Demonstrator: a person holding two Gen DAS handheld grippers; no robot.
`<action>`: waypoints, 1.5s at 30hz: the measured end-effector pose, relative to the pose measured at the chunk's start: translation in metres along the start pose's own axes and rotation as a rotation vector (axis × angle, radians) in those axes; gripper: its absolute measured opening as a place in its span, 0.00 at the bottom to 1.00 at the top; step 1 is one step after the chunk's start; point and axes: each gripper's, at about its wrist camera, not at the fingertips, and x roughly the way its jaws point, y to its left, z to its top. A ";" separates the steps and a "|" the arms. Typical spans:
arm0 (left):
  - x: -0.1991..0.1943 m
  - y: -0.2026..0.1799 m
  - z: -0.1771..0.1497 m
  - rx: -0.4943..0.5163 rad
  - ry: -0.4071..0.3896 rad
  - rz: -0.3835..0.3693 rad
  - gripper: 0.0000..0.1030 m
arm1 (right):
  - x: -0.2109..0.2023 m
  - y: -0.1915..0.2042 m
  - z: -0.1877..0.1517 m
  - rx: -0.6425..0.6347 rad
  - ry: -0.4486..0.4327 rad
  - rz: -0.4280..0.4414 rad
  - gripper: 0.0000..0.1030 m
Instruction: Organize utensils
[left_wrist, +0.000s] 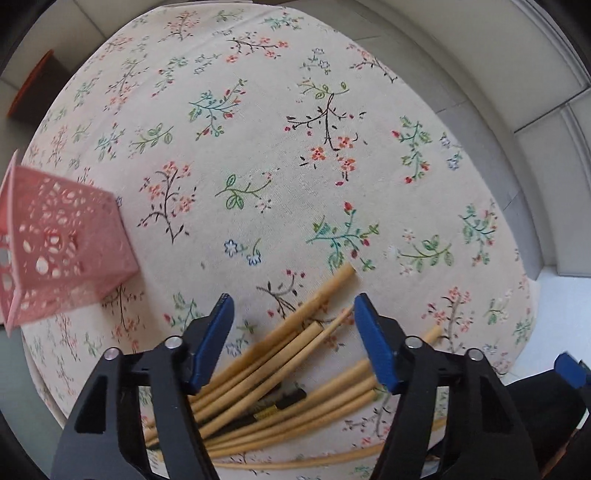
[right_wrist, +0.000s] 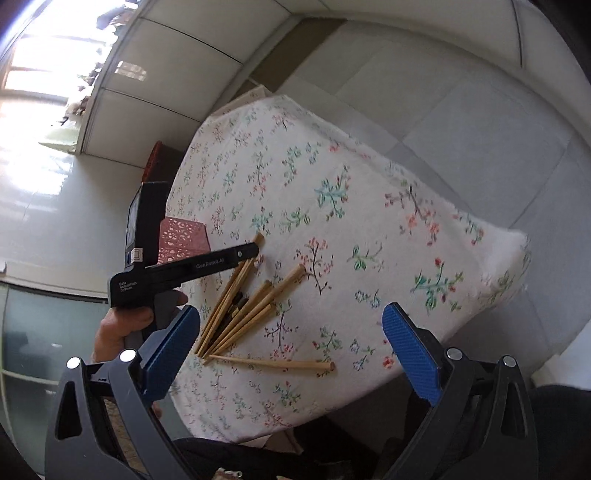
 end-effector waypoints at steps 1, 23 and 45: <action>0.003 0.000 0.000 0.013 0.006 0.001 0.55 | 0.007 -0.004 -0.002 0.041 0.029 0.007 0.94; -0.020 0.028 0.006 0.100 -0.094 0.003 0.18 | 0.048 0.009 -0.025 0.184 0.144 -0.100 0.93; -0.184 0.070 -0.151 0.014 -0.735 0.156 0.10 | 0.092 0.020 -0.072 0.483 0.192 -0.258 0.47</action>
